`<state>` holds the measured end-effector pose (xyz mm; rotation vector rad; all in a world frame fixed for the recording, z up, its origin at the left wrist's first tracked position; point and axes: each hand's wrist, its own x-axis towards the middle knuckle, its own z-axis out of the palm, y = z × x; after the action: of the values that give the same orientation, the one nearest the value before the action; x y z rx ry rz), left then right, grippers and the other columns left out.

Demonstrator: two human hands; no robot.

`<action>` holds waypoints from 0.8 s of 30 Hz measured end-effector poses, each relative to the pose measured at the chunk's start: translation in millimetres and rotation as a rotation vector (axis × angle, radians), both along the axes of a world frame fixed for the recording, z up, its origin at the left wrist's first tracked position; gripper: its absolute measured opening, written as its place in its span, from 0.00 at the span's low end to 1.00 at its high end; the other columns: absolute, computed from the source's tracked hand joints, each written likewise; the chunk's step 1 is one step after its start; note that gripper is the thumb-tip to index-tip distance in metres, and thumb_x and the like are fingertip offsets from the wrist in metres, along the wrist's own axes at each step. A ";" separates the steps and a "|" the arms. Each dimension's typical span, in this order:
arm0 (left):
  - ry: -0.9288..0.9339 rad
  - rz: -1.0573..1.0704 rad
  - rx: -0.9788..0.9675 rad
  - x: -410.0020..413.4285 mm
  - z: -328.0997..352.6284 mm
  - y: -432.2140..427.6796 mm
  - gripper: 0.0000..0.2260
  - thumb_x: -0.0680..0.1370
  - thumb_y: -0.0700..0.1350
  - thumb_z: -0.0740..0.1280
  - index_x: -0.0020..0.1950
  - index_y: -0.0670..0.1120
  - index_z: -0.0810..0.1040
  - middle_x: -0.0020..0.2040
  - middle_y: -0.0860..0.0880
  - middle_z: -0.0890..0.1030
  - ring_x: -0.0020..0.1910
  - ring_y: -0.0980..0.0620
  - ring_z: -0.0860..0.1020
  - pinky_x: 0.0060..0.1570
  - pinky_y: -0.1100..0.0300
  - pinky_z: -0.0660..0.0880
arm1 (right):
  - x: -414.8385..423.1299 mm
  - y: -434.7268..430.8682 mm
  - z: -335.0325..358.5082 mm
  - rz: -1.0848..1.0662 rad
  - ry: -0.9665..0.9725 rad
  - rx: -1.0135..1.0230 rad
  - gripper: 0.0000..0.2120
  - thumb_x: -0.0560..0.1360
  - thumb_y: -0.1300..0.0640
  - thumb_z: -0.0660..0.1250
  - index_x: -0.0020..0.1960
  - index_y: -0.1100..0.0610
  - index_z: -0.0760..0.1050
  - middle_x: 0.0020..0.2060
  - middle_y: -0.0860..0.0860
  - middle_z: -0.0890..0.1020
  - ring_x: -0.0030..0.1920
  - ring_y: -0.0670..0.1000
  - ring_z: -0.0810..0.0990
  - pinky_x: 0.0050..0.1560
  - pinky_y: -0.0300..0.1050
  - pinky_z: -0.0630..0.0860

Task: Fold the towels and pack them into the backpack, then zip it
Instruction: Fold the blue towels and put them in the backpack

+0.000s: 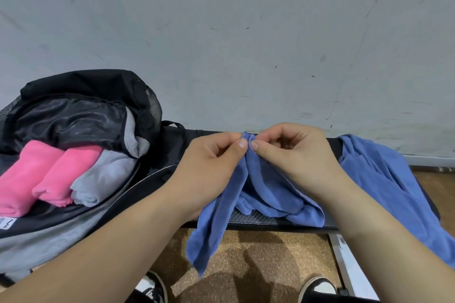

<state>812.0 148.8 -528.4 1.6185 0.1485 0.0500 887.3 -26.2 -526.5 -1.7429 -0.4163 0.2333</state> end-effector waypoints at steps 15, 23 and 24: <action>-0.044 -0.137 -0.191 -8.8 14.9 8.7 0.12 0.80 0.47 0.69 0.57 0.42 0.87 0.54 0.39 0.88 0.55 0.45 0.86 0.58 0.52 0.82 | -14.6 -6.1 15.0 0.175 -0.015 0.043 0.11 0.77 0.50 0.75 0.47 0.59 0.85 0.44 0.68 0.84 0.44 0.56 0.80 0.49 0.57 0.75; -0.097 -0.145 -0.237 -25.5 26.7 15.3 0.10 0.82 0.50 0.66 0.49 0.45 0.81 0.45 0.44 0.79 0.46 0.47 0.75 0.51 0.55 0.73 | -22.3 -36.0 32.1 0.443 0.032 -0.187 0.14 0.74 0.58 0.78 0.39 0.59 0.73 0.35 0.49 0.77 0.38 0.48 0.74 0.41 0.42 0.71; -0.107 -0.124 -0.242 -27.6 29.0 16.5 0.09 0.82 0.50 0.65 0.48 0.46 0.81 0.45 0.44 0.79 0.47 0.47 0.75 0.52 0.53 0.73 | -23.0 -36.8 31.2 0.434 0.003 -0.226 0.16 0.74 0.58 0.79 0.38 0.58 0.72 0.34 0.49 0.75 0.37 0.48 0.72 0.40 0.45 0.69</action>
<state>784.4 165.3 -499.4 1.3768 -0.0279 0.0225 864.2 -63.1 -495.3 -1.8555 -0.7903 0.6128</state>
